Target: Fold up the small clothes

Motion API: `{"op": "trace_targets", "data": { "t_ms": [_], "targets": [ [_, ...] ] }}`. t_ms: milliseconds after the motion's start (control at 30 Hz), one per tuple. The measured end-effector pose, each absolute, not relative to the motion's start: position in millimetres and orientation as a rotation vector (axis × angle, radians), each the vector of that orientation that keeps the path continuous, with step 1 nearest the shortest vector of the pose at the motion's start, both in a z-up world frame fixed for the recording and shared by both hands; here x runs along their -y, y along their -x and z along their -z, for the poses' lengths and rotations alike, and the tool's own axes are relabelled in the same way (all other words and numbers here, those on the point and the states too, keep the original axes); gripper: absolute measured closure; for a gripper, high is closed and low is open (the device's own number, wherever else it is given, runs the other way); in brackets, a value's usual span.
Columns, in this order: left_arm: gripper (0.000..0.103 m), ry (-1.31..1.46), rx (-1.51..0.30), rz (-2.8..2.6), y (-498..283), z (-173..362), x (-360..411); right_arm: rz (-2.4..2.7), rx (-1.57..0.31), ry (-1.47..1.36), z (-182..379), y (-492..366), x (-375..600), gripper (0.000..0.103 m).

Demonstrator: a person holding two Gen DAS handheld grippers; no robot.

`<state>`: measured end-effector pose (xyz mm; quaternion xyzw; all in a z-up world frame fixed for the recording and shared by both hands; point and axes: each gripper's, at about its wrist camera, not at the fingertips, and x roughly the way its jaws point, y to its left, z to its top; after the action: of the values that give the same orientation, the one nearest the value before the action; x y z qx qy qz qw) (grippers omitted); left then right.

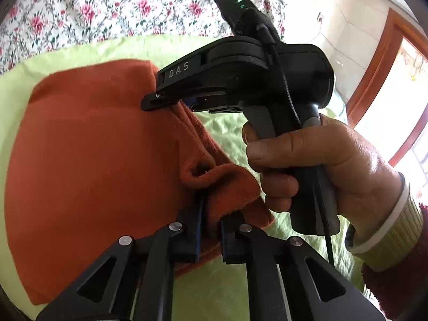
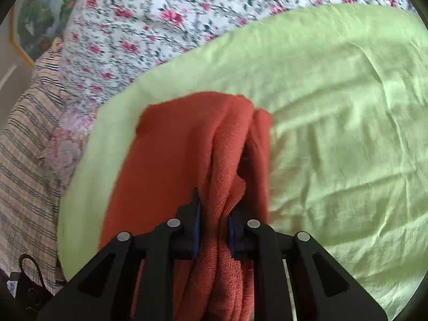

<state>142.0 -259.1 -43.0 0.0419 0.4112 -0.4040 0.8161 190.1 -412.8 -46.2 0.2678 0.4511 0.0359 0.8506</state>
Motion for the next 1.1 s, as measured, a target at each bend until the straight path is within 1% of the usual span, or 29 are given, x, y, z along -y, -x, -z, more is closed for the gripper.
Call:
{"op": "trace_targets", "data": {
  "t_ms": [167, 233, 300, 333, 367, 400, 433, 467, 500, 533, 600, 667, 733, 833, 933, 1033, 1067, 1100],
  "targets": [
    [0.087, -0.063, -0.903, 0.883, -137, 36, 239, -0.037, -0.933, -0.549, 42, -176, 411, 0.084],
    [0.079, -0.044, -0.915, 0.886, -133, 33, 225, -0.020, -0.931, -0.544, 39, -170, 411, 0.083],
    [0.063, -0.026, -0.920, 0.866, -132, 28, 208, -0.009, -0.926, -0.556, 36, -164, 412, 0.076],
    [0.060, -0.012, -0.921, 0.857, -130, 25, 200, -0.002, -0.921, -0.563, 34, -160, 412, 0.075],
    [0.053, 0.003, -0.926, 0.849, -131, 24, 193, 0.002, -0.918, -0.569, 32, -155, 412, 0.071],
    [0.044, 0.025, -0.935, 0.832, -134, 21, 182, 0.005, -0.915, -0.576, 30, -151, 413, 0.061],
    [0.041, 0.051, -0.938, 0.811, -139, 19, 168, 0.006, -0.912, -0.584, 29, -148, 413, 0.055],
    [0.037, 0.070, -0.936, 0.790, -144, 17, 158, 0.006, -0.905, -0.599, 28, -142, 414, 0.043],
    [0.035, 0.090, -0.932, 0.758, -151, 15, 146, 0.009, -0.901, -0.608, 28, -138, 415, 0.036],
    [0.034, 0.106, -0.927, 0.726, -154, 14, 133, 0.010, -0.898, -0.612, 28, -134, 415, 0.034],
    [0.024, 0.145, -0.914, 0.649, -178, 15, 113, 0.000, -0.898, -0.631, 29, -131, 415, 0.033],
    [0.023, 0.199, -0.932, 0.606, -204, 18, 100, -0.012, -0.909, -0.662, 35, -131, 416, 0.032],
    [0.023, 0.290, -0.987, 0.607, -230, 30, 87, -0.014, -0.927, -0.684, 43, -133, 417, 0.032],
    [0.023, 0.356, -1.059, 0.613, -261, 49, 82, -0.038, -0.935, -0.709, 50, -138, 418, 0.032],
    [0.023, 0.385, -1.108, 0.642, -286, 66, 88, -0.062, -0.929, -0.741, 55, -144, 419, 0.032],
    [0.023, 0.370, -1.107, 0.687, -297, 71, 103, -0.074, -0.929, -0.769, 60, -147, 421, 0.033],
    [0.024, 0.356, -1.105, 0.701, -299, 73, 109, -0.076, -0.931, -0.777, 61, -149, 422, 0.033],
    [0.029, 0.342, -1.106, 0.717, -294, 74, 111, -0.080, -0.935, -0.781, 63, -151, 421, 0.033]
  ]
}}
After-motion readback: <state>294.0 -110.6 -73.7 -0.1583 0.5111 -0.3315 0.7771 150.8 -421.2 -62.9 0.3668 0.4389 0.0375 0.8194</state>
